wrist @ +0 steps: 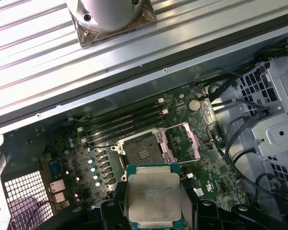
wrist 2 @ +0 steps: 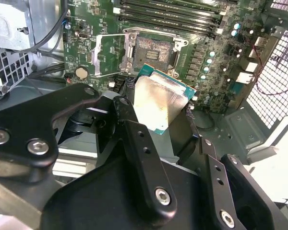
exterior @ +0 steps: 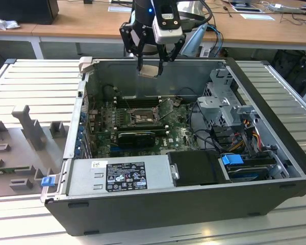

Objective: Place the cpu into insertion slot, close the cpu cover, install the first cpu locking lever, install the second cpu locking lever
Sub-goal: 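Place the cpu into insertion slot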

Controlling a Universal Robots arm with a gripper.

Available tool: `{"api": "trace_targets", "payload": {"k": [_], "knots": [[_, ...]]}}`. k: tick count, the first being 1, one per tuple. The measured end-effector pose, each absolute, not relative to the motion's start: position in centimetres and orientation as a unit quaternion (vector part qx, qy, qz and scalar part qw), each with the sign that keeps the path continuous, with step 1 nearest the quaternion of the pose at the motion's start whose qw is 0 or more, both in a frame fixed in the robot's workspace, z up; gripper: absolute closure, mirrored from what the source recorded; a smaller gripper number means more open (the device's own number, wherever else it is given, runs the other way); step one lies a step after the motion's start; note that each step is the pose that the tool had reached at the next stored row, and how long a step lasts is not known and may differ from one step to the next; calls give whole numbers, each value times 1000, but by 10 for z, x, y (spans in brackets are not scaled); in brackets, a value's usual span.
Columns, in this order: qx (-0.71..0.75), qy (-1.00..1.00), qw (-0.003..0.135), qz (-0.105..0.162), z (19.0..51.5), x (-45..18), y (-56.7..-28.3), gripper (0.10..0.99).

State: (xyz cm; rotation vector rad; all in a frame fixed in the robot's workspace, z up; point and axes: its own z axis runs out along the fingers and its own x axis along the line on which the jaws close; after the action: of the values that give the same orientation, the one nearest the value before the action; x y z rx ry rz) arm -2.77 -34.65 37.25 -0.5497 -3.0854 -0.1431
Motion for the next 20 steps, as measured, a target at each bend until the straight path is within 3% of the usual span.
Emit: {"api": "trace_targets", "payload": {"k": [20], "knots": [[-200, -979, 1, -46, 372, -28, -347, 557]]}}
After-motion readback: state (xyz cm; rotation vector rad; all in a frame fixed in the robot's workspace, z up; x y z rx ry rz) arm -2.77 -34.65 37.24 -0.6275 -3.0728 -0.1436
